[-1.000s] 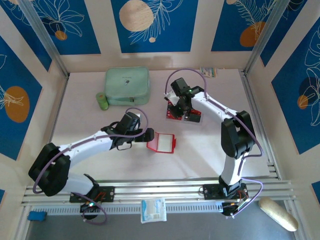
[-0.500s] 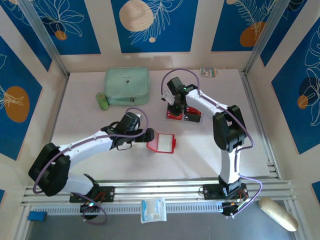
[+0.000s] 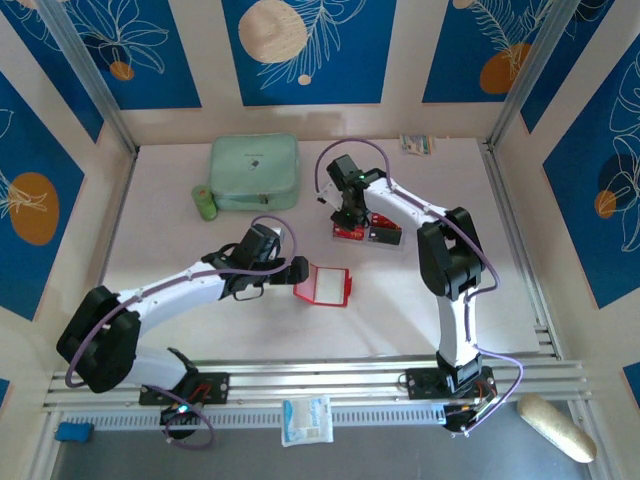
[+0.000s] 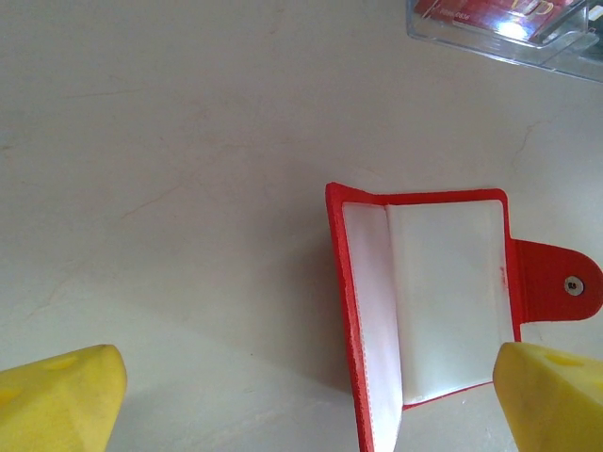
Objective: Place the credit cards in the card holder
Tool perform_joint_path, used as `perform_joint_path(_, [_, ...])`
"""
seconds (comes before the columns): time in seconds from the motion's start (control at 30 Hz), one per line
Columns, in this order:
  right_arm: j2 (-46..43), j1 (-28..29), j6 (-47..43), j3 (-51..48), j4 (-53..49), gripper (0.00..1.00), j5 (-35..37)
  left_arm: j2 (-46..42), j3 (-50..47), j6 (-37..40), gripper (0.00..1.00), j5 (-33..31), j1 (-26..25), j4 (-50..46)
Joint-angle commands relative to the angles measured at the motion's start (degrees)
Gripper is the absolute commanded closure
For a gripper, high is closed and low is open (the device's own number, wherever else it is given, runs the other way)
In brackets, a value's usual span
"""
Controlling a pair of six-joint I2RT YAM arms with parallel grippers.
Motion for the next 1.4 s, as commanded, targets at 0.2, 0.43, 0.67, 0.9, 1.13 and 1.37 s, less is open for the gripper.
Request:
perform_joint_path(0.2, [1.8, 1.27, -1.21, -0.6, -1.56, 0.74, 0.94, -2.3, -0.7, -0.35, 0.0, 0.7, -0.31, -1.19])
perform_joint_path(0.43, [1.71, 1.58, -1.05, -0.93, -2.32, 0.83, 1.05, -2.66, -1.08, -0.45, 0.0, 0.56, -0.32, -1.0])
perform_joint_path(0.67, [0.57, 2.35, -2.62, -0.92, -2.25, 0.91, 3.04, -2.44, -0.89, -0.45, 0.0, 0.77, -0.25, -0.98])
perform_joint_path(0.9, [-2.05, 4.34, -6.2, -1.18, 0.12, 1.0, 7.76, -2.52, -0.14, 0.12, 0.0, 0.96, -0.26, -1.12])
perform_joint_path(1.13, [-5.74, 6.64, -7.36, -1.27, 1.63, 1.0, 11.45, -2.58, 2.57, 3.03, 0.0, 0.79, -0.26, -3.9])
perform_joint_path(1.37, [-11.75, 6.39, 0.72, 2.32, -1.64, 1.0, 4.96, -1.14, 6.45, 6.98, 0.0, 0.27, -0.35, -7.04])
